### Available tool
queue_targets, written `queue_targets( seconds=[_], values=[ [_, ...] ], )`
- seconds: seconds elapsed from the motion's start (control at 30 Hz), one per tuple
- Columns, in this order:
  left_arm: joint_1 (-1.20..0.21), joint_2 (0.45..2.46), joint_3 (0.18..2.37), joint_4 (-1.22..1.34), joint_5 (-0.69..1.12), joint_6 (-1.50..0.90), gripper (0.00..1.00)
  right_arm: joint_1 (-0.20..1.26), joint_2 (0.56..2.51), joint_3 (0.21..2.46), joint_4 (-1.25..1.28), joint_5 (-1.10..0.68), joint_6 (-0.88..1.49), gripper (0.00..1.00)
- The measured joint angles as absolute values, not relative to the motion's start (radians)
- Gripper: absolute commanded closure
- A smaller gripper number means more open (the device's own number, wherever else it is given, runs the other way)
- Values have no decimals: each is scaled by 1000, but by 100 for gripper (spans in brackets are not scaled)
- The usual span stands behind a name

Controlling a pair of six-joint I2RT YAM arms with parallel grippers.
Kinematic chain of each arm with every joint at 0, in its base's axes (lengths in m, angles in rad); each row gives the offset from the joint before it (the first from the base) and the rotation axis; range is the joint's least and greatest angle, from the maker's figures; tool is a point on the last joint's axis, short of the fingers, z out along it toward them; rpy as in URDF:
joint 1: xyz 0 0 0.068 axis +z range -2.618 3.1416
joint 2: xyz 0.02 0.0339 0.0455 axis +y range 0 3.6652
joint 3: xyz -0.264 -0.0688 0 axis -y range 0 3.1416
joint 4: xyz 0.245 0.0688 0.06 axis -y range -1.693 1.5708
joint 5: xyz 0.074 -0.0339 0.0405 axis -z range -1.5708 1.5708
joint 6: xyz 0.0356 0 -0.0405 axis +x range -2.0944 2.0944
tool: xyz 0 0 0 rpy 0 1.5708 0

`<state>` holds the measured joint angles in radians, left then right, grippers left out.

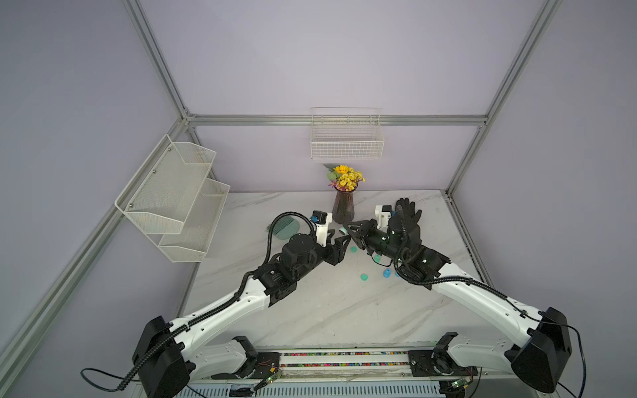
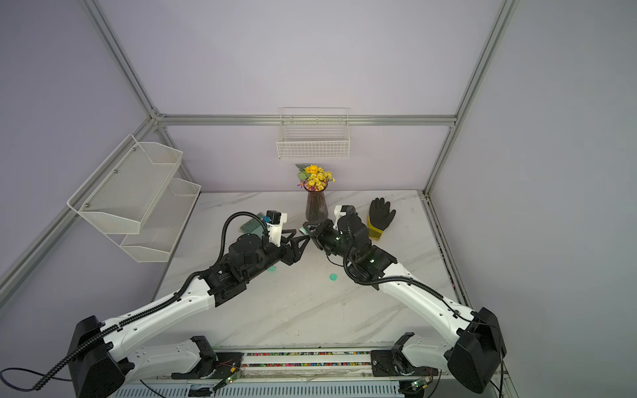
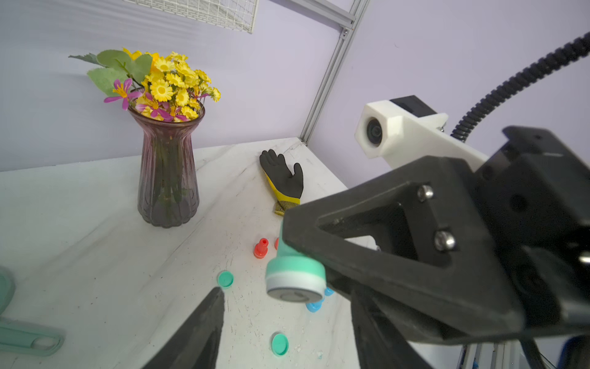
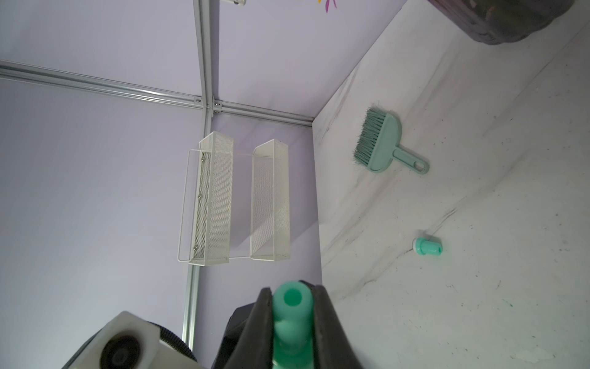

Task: Close the stamp cap
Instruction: Pick up the stamp from the center of the board.

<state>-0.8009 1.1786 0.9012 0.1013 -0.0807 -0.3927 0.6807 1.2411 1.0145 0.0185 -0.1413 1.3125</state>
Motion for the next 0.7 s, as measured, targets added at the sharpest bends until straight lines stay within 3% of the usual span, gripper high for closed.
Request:
queue_targets(
  seconds=[0.33,0.6,0.7],
  values=[
    [-801,1154,879,146,-72,-347,50,678,1225,953,128,-223,1395,100],
    [-802,1147,876,143,-47,-323,71,673,1222,901,223,-259,1460,99],
    [-802,1132,872,149,-39,-316,77,673,1210,896,236,-272,1461,80]
  ],
)
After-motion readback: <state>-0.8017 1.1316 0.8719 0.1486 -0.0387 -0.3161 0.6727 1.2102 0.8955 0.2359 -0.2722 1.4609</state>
